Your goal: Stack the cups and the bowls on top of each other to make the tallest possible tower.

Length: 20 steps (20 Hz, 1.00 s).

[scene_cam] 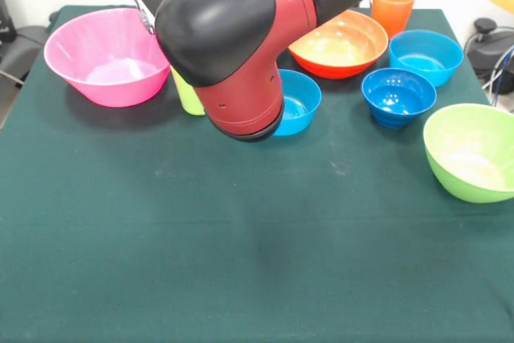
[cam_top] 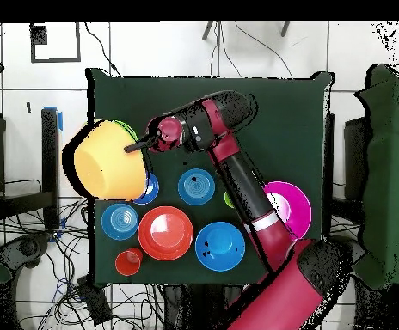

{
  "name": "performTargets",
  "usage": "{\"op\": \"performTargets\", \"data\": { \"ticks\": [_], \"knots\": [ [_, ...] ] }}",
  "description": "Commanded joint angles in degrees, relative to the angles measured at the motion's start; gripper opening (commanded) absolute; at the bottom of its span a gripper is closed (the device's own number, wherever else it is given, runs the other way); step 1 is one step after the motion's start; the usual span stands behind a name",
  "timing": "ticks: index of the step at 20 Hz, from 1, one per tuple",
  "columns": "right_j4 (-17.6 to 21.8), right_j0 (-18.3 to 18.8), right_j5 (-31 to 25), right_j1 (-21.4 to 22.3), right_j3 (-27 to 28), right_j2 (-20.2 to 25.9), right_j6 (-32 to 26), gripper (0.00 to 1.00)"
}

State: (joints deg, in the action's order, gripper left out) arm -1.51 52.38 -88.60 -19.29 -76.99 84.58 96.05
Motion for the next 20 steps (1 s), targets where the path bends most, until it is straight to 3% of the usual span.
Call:
{"op": "performTargets", "data": {
  "ticks": [1,8,20],
  "knots": [
    [-1.0,-2.63,-8.74,-1.22,10.11,-4.24,-16.49,0.0],
    [-1.97,-3.41,-15.25,-0.89,14.11,-4.21,-16.05,0.0],
    [0.09,-5.4,-23.71,-0.28,21.69,-5.14,-16.51,0.0]
  ]
}}
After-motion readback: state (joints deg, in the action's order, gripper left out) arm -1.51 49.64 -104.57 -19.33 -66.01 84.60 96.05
